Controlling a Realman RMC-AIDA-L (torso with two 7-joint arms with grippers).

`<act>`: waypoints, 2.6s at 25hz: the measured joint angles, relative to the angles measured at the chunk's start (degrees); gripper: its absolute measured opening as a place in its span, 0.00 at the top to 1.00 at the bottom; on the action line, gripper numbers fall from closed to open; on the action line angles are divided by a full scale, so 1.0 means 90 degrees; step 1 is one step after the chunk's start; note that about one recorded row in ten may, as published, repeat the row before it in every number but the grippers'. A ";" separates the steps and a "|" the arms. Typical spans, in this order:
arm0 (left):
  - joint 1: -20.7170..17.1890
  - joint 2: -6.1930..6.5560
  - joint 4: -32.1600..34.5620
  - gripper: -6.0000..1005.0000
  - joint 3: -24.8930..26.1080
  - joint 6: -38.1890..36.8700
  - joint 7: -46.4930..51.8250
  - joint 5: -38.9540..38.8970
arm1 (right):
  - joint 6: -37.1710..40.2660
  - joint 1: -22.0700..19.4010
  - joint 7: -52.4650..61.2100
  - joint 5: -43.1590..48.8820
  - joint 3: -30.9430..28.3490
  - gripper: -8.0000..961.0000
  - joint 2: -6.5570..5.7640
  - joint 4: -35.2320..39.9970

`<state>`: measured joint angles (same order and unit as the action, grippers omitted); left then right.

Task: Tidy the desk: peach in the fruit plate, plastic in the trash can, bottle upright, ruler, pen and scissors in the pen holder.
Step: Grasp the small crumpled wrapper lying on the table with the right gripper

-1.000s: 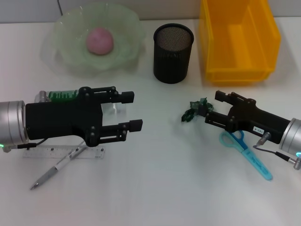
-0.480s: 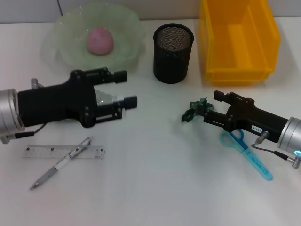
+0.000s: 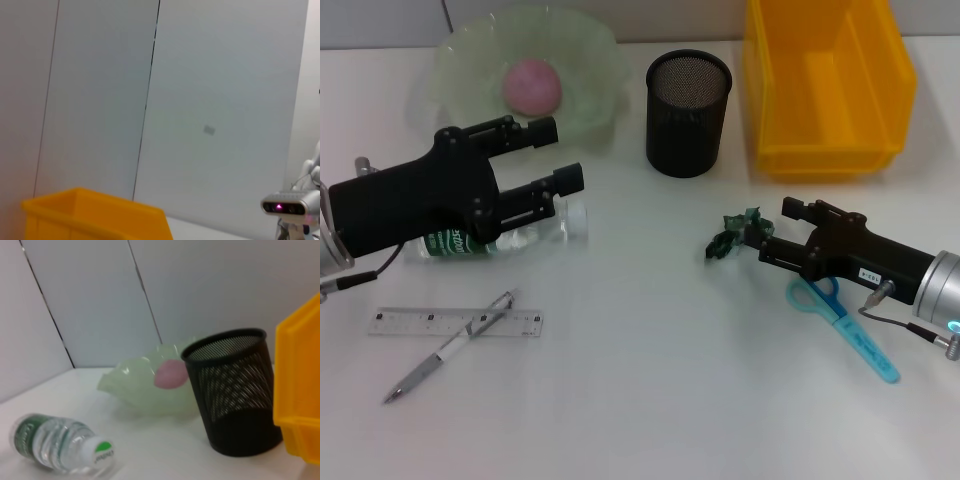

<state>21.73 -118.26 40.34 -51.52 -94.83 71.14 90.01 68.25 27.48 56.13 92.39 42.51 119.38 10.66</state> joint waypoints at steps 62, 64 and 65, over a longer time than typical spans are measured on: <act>-0.0061 -0.0024 0.0489 0.37 0.0003 0.0049 0.0330 0.0701 | -0.0464 0.0375 0.0022 0.0025 0.0668 0.84 0.0017 -0.0091; -0.0061 -0.0024 0.0489 0.37 0.0003 0.0049 0.0295 0.0701 | -0.0457 0.0366 0.0019 0.0007 0.0667 0.92 0.0017 -0.0078; -0.0061 -0.0024 0.0489 0.37 0.0004 0.0049 0.0284 0.0701 | -0.0430 0.0354 0.0019 -0.0002 0.0667 0.96 0.0017 -0.0067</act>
<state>21.18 -118.48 44.74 -51.49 -94.39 73.69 96.32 64.37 30.66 56.30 92.37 48.51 119.53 10.05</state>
